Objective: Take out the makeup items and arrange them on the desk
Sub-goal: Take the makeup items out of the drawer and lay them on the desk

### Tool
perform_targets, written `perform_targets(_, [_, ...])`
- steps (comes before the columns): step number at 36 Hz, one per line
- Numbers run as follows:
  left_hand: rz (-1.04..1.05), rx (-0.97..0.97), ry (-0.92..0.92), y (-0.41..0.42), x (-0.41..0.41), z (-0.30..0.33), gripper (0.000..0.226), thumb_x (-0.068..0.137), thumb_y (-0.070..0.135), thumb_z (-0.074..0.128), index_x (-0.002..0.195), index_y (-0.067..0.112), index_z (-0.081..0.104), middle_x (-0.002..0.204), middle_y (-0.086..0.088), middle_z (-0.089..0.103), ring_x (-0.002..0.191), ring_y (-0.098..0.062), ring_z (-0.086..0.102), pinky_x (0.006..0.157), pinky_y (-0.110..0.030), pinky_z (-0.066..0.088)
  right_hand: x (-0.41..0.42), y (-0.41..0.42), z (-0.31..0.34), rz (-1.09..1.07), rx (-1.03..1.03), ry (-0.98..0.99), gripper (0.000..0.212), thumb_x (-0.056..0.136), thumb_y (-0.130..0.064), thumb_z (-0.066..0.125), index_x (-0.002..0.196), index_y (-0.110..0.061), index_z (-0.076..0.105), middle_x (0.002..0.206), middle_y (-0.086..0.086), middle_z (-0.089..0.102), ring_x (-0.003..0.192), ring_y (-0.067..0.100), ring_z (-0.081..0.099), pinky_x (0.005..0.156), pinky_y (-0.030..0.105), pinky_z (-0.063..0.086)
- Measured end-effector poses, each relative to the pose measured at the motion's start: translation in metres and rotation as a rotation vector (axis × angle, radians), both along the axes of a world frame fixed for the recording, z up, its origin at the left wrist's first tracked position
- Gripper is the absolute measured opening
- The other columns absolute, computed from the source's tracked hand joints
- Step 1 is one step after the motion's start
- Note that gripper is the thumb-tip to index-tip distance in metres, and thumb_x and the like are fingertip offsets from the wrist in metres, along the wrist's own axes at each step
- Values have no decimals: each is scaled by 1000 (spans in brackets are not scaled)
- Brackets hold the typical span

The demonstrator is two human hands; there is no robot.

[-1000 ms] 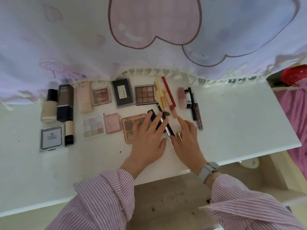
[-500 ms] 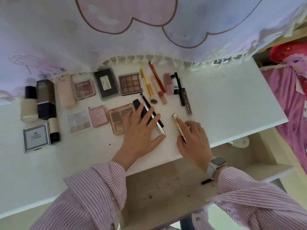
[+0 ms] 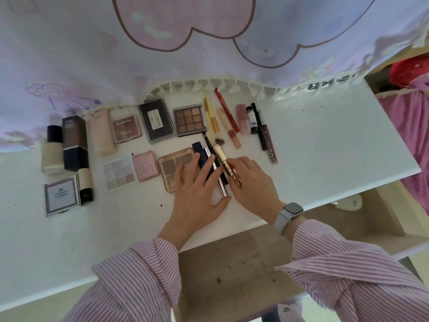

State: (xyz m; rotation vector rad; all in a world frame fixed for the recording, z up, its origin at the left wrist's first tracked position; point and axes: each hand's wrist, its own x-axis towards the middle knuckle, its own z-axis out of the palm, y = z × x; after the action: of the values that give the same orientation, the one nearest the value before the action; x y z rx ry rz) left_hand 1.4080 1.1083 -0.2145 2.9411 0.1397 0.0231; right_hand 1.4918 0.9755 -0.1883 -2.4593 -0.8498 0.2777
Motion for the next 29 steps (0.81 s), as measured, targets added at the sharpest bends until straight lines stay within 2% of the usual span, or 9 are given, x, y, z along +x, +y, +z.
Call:
perform_targets(6, [27,0,5,0,1,0,64,80,61,42,128,20,50,148,-5,36,140,-32,19,109,-59,15,-1,2,1,-16,-3,8,40,87,-11,50,127,-16,49,112,2,54,95,22,53,66,37,51])
perform_targets(14, [18,-5,-28,-2,9,1,58,79,60,45,118,18,57,142,-8,44,138,-34,24,106,-61,20,6,-5,1,-125,-44,17,40,88,-10,50,128,-12,47,106,9,52,90,25,52,66,31,45])
perform_targets(18, [76,-33,-44,-4,16,7,65,83,64,36,123,16,55,141,-5,46,139,-29,20,109,-57,10,6,-13,2,-125,-20,37,41,88,-9,51,128,-11,47,105,8,52,85,21,52,65,26,40])
perform_targets(24, [126,5,14,2,44,14,61,86,51,27,126,13,54,136,-4,50,137,-31,26,109,-56,7,5,-16,1,-175,38,23,39,86,-9,55,125,-11,50,103,6,54,79,14,48,61,20,37])
perform_targets(27, [60,74,86,4,49,16,66,87,56,25,134,15,47,146,-2,39,141,-29,16,110,-56,-1,8,-17,1,-194,90,40,38,86,-9,56,123,-11,52,102,4,54,78,12,48,61,22,42])
perform_targets(29, [38,105,105,4,46,14,72,86,61,24,137,15,42,150,-3,33,142,-29,11,109,-56,-7,10,-18,0,-189,95,61,38,86,-10,56,124,-12,51,103,2,53,77,9,45,62,18,38])
